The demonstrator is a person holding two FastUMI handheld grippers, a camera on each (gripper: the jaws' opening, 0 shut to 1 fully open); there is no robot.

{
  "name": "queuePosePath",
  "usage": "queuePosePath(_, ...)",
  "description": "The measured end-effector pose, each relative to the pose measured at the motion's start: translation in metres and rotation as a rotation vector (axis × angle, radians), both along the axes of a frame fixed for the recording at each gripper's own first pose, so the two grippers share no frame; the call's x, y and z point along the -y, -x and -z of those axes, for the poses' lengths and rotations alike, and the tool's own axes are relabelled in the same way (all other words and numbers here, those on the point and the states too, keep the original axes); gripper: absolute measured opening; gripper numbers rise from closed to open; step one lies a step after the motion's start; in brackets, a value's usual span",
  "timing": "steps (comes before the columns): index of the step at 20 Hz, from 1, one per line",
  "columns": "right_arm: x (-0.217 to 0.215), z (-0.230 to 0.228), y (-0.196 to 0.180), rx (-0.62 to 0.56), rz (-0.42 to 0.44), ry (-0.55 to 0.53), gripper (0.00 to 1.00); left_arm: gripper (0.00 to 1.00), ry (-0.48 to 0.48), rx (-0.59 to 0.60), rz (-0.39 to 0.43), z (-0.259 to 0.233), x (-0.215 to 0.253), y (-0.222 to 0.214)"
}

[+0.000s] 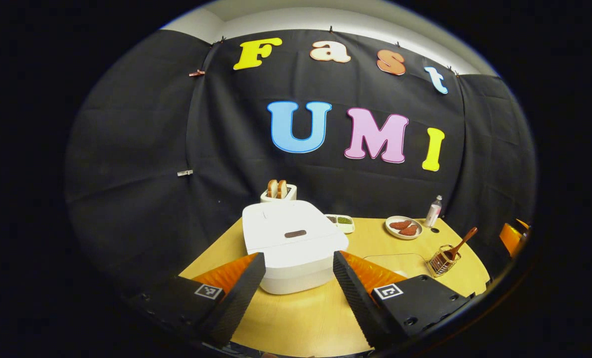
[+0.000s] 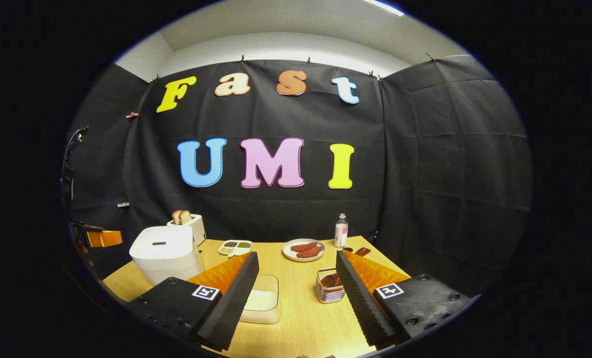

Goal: Close the left gripper, press the button to open the rice cooker; take a wooden spoon from the chopstick holder with the right hand, scoop a spoonful of rice and pour it into the rice cooker, then put the wooden spoon back into the chopstick holder.

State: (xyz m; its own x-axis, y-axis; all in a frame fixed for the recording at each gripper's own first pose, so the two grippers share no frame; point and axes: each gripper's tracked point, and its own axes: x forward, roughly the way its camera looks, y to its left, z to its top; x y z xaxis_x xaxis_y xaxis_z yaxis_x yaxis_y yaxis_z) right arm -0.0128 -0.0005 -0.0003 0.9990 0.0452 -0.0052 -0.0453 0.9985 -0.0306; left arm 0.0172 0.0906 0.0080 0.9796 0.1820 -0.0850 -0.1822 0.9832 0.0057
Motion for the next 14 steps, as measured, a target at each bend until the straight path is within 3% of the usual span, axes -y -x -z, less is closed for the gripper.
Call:
queuePosePath(4, 0.007, 0.003, 0.002, -0.010, 0.013, 0.008, 0.98, 0.91, 0.025, -0.023, 0.019, -0.008, -0.014, -0.026)
queuePosePath(6, 0.014, 0.006, 0.005, -0.019, 0.028, 0.015, 0.98, 0.81, 0.032, -0.021, 0.031, -0.016, -0.020, -0.041)
queuePosePath(12, 0.034, 0.011, 0.010, -0.047, 0.081, 0.028, 0.98, 0.36, 0.031, -0.032, 0.109, -0.026, -0.022, -0.087)
queuePosePath(14, 0.039, 0.015, 0.009, -0.064, 0.100, 0.037, 0.98, 0.29, 0.029, -0.048, 0.140, -0.023, -0.020, -0.104)
